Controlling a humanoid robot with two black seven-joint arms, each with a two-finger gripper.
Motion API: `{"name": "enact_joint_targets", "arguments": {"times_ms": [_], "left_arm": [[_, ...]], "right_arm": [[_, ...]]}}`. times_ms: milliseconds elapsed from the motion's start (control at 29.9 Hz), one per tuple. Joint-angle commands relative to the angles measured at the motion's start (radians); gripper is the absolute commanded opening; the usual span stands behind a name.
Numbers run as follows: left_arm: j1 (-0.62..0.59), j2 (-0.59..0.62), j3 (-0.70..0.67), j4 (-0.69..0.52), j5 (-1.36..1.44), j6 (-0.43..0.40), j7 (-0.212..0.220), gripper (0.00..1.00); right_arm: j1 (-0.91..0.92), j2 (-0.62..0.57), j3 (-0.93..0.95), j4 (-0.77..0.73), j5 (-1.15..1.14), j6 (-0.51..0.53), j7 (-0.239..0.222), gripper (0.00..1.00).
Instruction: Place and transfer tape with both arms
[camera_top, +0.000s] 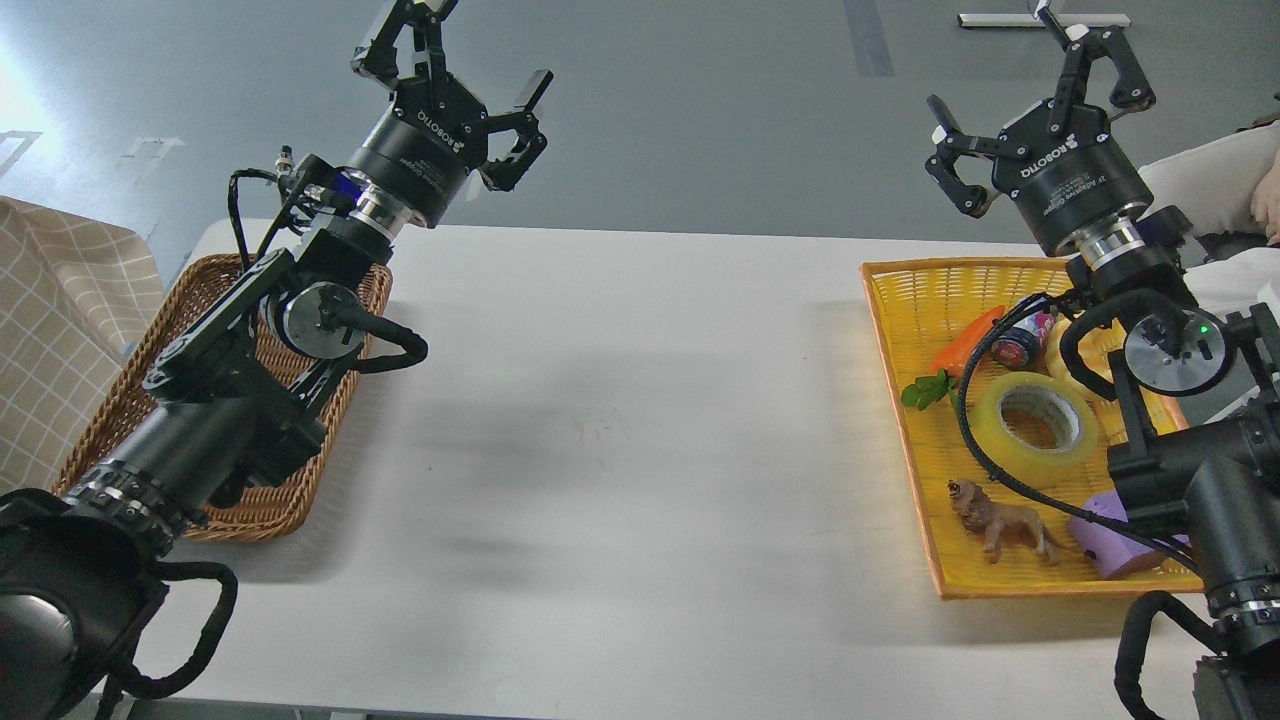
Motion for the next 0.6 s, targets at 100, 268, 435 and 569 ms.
{"name": "enact_joint_targets", "arguments": {"times_ms": [100,268,435,569], "left_arm": [[0.000,-0.002,0.016,0.007,0.001,0.000,0.005,0.98],[0.000,-0.007,0.014,0.011,0.001,0.000,0.006,0.98],[-0.003,-0.005,0.014,0.010,0.003,0.000,0.006,0.98],[-0.009,-0.007,0.014,0.010,0.003,0.000,0.008,0.98]], "right_arm": [[0.003,0.004,0.004,0.001,0.000,0.000,-0.001,1.00],[0.002,0.002,0.002,0.001,0.000,0.000,-0.001,1.00],[0.006,0.002,0.004,0.001,0.000,0.000,-0.001,1.00],[0.008,0.002,0.004,0.001,0.000,0.000,-0.001,1.00]]}}
